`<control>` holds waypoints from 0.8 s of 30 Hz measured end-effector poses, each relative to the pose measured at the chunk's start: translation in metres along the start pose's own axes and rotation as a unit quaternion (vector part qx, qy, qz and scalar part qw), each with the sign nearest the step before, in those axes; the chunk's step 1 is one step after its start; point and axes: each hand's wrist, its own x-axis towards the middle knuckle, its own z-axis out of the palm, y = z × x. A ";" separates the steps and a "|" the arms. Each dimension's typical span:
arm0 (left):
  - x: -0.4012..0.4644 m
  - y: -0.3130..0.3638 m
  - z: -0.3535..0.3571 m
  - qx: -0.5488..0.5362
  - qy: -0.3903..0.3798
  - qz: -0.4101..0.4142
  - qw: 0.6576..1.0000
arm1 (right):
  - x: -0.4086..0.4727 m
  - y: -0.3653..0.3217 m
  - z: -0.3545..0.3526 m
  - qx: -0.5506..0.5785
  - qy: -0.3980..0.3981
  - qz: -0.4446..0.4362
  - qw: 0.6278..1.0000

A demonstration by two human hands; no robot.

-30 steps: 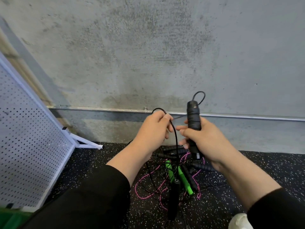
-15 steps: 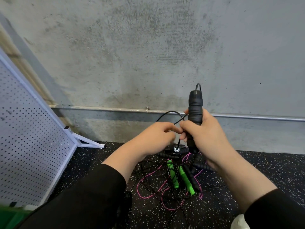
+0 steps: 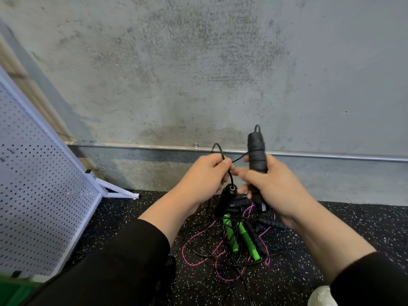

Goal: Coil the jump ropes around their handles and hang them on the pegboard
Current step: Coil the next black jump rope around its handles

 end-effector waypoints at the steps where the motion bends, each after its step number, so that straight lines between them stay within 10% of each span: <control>1: 0.000 0.001 0.000 -0.032 0.001 -0.011 0.999 | -0.001 0.004 0.003 -0.017 -0.011 0.006 1.000; 9: 0.000 0.003 -0.003 -0.035 0.040 -0.019 0.998 | 0.003 -0.003 0.011 0.007 0.047 -0.028 0.998; 15: -0.004 -0.001 -0.008 0.101 -0.144 0.020 0.984 | 0.004 -0.015 0.003 0.127 0.047 -0.048 0.990; 19: -0.003 -0.009 -0.001 0.156 -0.120 0.063 0.978 | 0.003 -0.020 -0.003 0.131 0.033 -0.041 0.990; 24: -0.002 -0.007 0.001 -0.118 -0.048 -0.039 0.991 | 0.001 -0.017 -0.020 -0.007 0.035 -0.019 0.999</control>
